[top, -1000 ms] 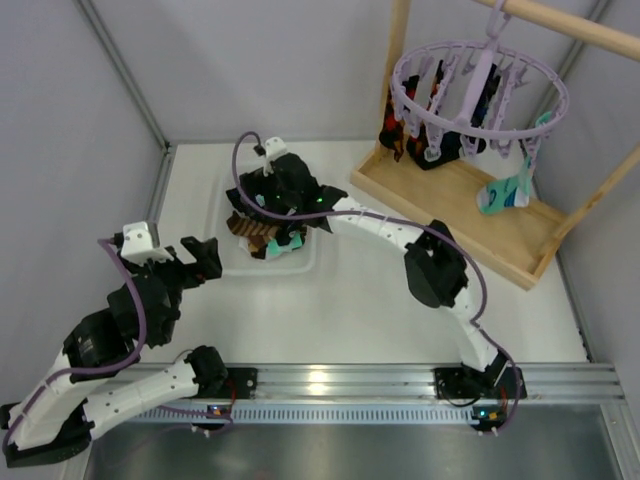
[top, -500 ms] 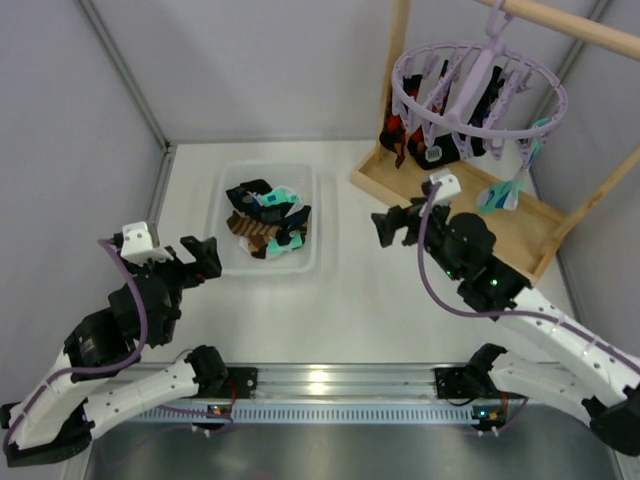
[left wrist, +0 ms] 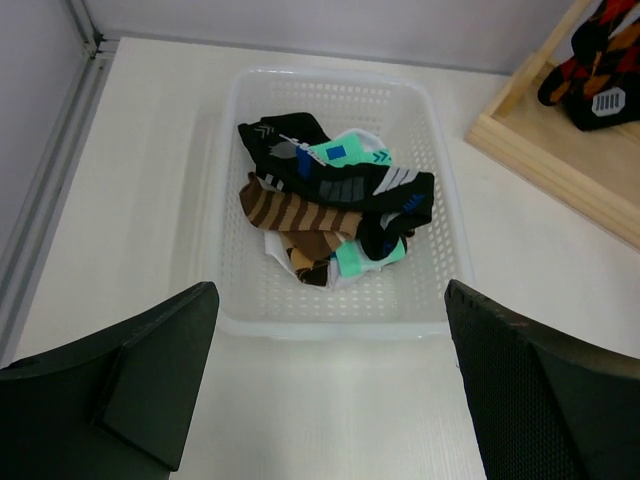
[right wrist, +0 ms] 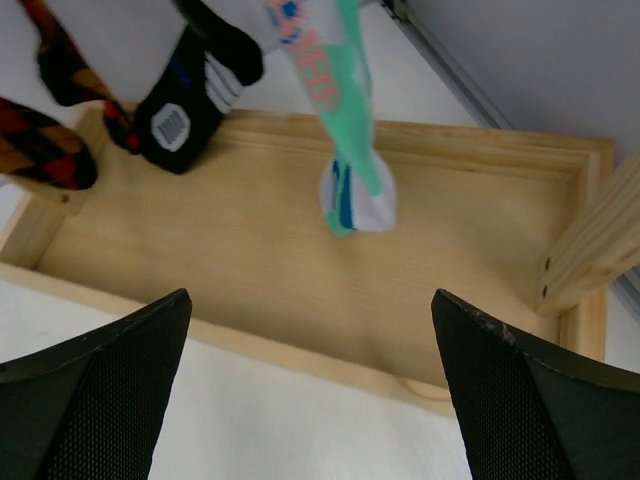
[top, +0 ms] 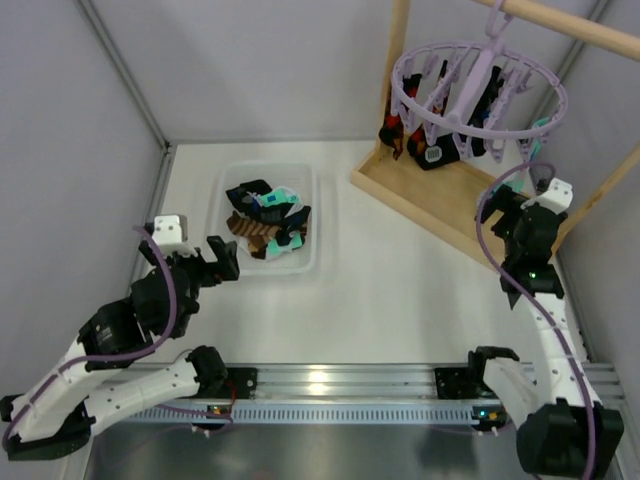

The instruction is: Remove the socks clipped to the hanger

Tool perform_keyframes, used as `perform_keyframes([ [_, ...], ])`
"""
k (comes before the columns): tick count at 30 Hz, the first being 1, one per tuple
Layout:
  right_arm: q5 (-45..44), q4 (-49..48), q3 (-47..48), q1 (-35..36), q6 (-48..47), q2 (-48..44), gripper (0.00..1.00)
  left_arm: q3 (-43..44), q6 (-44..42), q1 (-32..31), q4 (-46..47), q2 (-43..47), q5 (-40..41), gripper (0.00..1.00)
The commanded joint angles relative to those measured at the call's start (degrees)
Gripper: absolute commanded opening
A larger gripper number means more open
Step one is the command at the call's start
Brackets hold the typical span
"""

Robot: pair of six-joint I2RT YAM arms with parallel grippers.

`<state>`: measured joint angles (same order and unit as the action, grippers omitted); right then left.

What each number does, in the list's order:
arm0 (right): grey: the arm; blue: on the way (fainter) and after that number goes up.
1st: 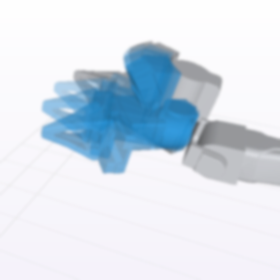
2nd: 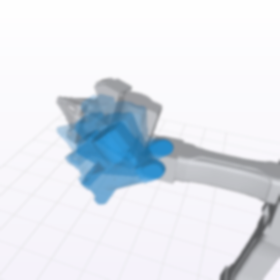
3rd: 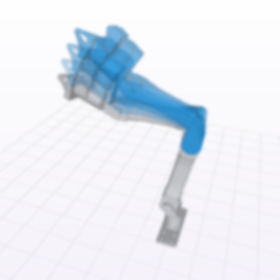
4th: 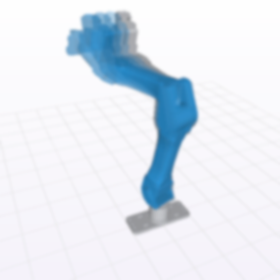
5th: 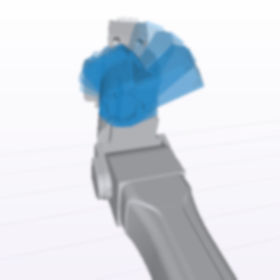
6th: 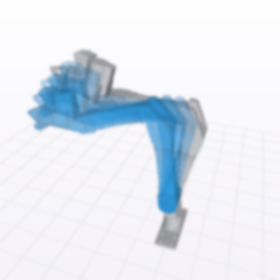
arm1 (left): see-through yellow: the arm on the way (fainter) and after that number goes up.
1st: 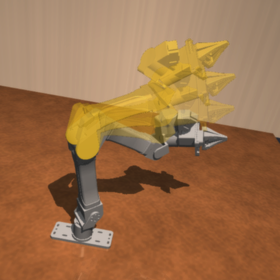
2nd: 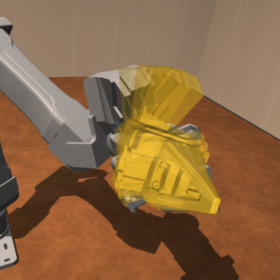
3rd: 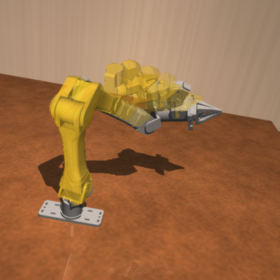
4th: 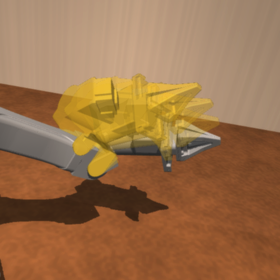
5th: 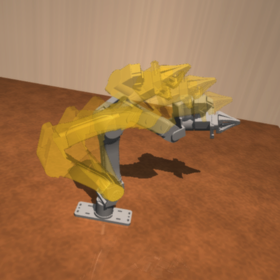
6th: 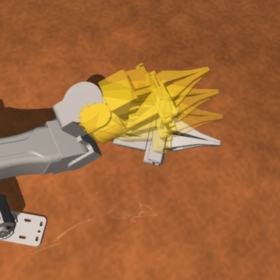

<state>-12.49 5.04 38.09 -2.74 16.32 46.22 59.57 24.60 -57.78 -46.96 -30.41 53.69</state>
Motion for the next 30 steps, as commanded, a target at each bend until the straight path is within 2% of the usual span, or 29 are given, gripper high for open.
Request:
perform_keyframes([
  [1, 5.0, -12.3, -1.1, -6.5, 2.7, 5.9, 1.0, -0.2, -2.4, 0.0, 0.6, -1.0, -5.3, 0.98],
  [8, 7.7, -30.0, -2.7, -9.9, -3.1, 17.0, 0.98, -2.4, -2.2, 0.1, 0.9, -2.5, -7.9, 0.98],
  [12, 7.6, -35.8, -1.9, -10.0, -7.3, 21.5, 0.84, -2.6, -2.2, 0.1, 0.8, -3.6, -10.0, 0.98],
  [14, 7.5, -39.9, -2.4, -9.9, -8.7, 24.5, 0.84, -2.9, -2.3, 0.1, 0.9, -3.9, -10.9, 0.98],
  [17, 9.0, -41.3, -1.0, -9.9, -10.2, 28.6, 0.78, -3.1, -2.4, 0.1, 0.9, -3.7, -11.4, 0.98],
  [20, 10.1, -45.5, -1.0, -10.0, -10.4, 31.4, 0.58, -3.0, -2.5, 0.0, 1.0, -2.8, -11.2, 0.98],
  [21, 10.0, -45.8, -1.0, -10.0, -10.5, 31.7, 0.46, -2.9, -2.5, 0.1, 0.9, -2.6, -11.1, 0.98],
  [23, 9.6, -47.0, -1.0, -9.9, -11.0, 31.4, 0.33, -3.1, -2.4, 0.0, 0.9, -2.4, -11.0, 0.98],
  [24, 9.4, -47.1, -1.5, -9.9, -11.0, 31.2, 0.18, -3.1, -2.4, 0.1, 1.0, -2.2, -11.1, 0.98],
  [25, 9.5, -47.3, -1.7, -9.9, -11.3, 30.8, 0.11, -3.1, -2.3, 0.0, 1.0, -2.3, -11.2, 0.98],
  [27, 9.4, -47.8, -2.4, -9.8, -11.0, 29.2, 0.0, -3.1, -2.3, 0.1, 1.0, -2.5, -10.9, 0.98],
  [30, 10.1, -47.4, -3.5, -9.1, -9.6, 25.6, 0.0, -2.7, -2.0, 0.1, 1.0, -2.7, -10.8, 0.98],
])
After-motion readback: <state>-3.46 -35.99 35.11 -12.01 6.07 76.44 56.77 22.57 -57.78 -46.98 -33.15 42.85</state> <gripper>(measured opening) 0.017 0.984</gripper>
